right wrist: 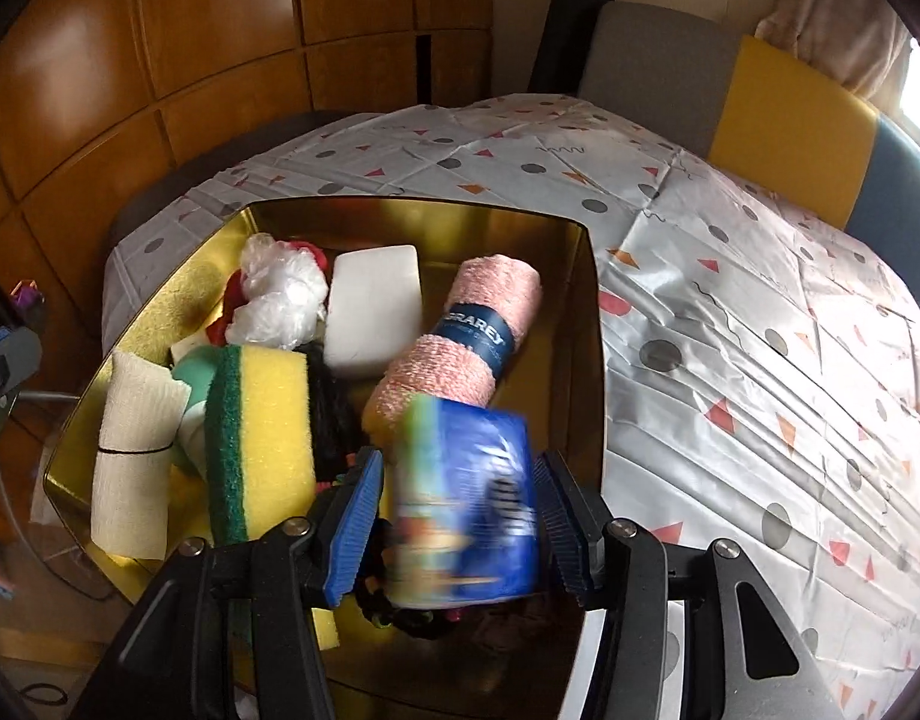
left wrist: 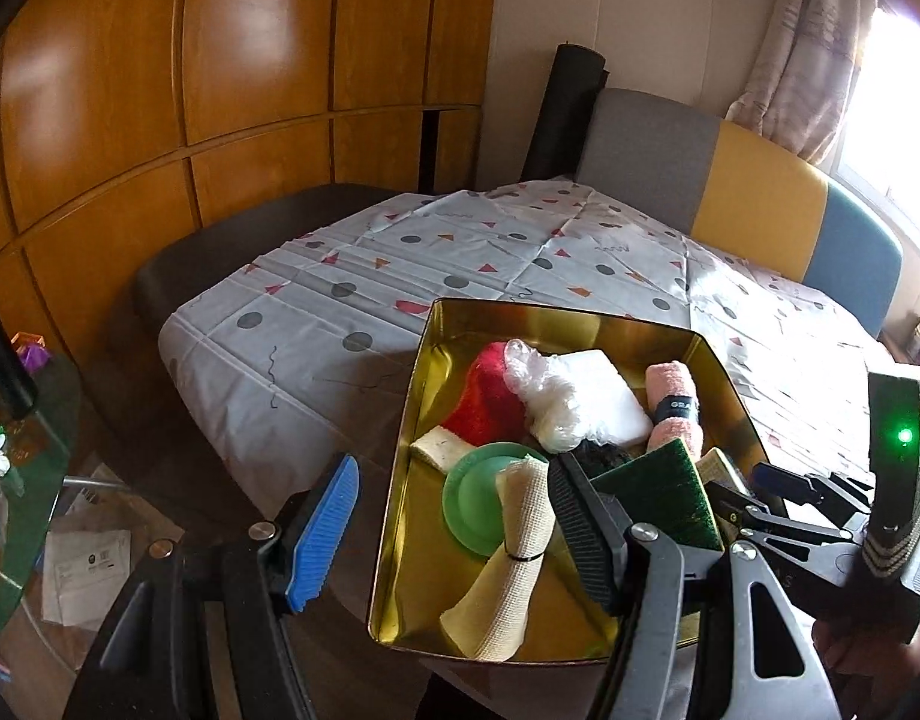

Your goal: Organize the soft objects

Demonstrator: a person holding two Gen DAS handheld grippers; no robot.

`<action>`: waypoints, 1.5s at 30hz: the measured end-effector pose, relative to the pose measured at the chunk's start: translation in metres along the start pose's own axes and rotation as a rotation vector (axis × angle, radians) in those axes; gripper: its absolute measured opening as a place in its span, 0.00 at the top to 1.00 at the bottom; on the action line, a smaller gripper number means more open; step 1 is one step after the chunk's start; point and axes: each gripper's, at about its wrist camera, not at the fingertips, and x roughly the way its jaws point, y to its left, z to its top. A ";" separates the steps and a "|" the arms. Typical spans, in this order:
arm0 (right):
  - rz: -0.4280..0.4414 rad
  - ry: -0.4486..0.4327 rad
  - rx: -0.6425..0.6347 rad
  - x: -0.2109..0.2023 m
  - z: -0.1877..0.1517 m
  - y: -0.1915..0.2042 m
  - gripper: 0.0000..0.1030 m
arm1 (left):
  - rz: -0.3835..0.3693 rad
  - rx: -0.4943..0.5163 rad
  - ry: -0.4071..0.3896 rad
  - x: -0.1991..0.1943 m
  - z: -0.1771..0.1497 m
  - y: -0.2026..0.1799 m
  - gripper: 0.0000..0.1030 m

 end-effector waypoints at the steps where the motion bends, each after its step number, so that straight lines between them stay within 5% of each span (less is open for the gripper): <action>1: -0.001 -0.004 0.004 -0.002 -0.001 0.000 0.44 | 0.003 0.000 0.000 0.000 0.000 0.000 0.35; 4: -0.010 -0.027 0.024 -0.007 -0.002 -0.002 0.29 | 0.010 0.002 -0.009 -0.002 -0.002 0.000 0.35; 19: -0.084 -0.243 0.151 -0.075 -0.020 -0.002 0.15 | 0.025 0.017 -0.050 -0.016 -0.006 -0.005 0.35; 45: -0.092 -0.288 0.144 -0.089 -0.031 0.011 0.12 | 0.016 0.053 -0.075 -0.027 -0.011 -0.015 0.35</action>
